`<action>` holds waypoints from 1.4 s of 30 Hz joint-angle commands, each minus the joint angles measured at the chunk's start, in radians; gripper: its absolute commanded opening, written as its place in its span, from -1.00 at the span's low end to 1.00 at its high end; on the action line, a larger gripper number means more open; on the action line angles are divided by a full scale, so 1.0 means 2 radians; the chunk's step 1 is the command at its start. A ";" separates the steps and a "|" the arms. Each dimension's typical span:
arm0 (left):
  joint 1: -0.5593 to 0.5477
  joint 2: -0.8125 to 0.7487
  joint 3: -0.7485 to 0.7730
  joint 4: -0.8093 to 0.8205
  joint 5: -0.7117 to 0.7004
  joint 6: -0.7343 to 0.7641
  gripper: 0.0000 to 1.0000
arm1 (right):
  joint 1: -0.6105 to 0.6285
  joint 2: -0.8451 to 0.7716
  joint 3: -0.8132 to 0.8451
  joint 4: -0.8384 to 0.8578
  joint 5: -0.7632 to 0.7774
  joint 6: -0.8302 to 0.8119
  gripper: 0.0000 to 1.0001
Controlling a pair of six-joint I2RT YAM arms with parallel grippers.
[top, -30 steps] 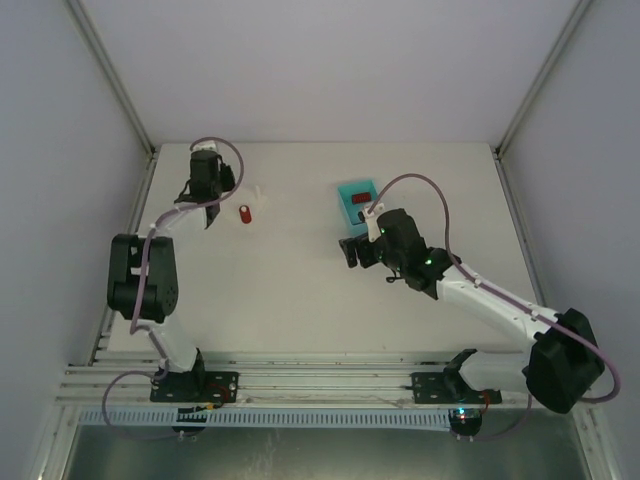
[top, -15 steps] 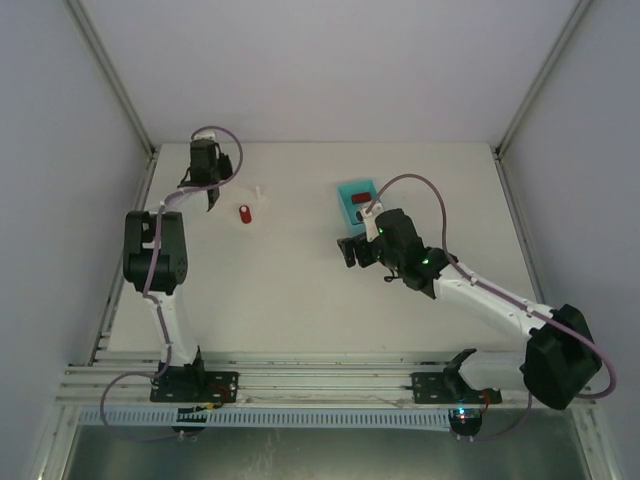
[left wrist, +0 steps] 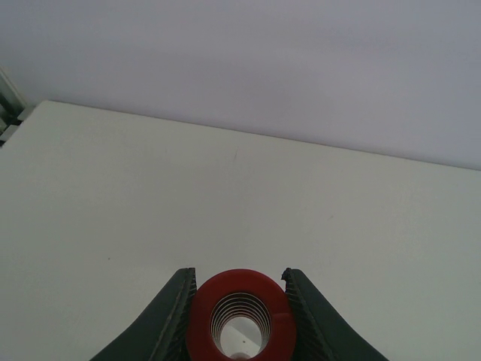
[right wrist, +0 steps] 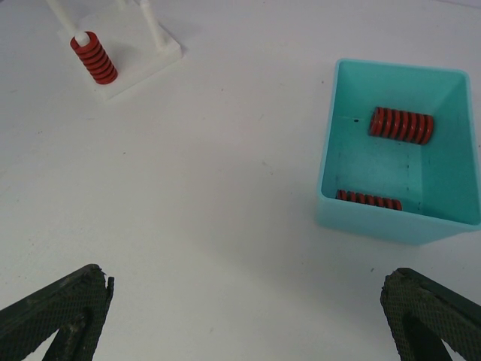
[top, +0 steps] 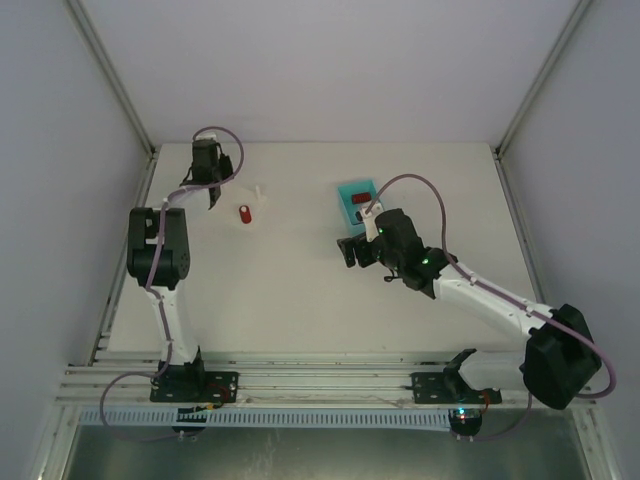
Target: Install the large spring
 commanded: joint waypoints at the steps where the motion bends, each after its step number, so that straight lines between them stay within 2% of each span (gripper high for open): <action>1: 0.003 0.013 0.020 -0.004 -0.008 0.002 -1.00 | 0.001 0.005 -0.004 0.006 0.006 -0.004 0.98; 30: 0.003 -0.033 -0.008 -0.019 0.005 -0.005 -0.99 | -0.003 0.030 0.011 -0.010 0.002 -0.004 0.98; 42: 0.003 -0.005 -0.005 -0.023 0.005 -0.007 -0.91 | -0.004 0.026 0.011 -0.013 0.002 -0.004 0.98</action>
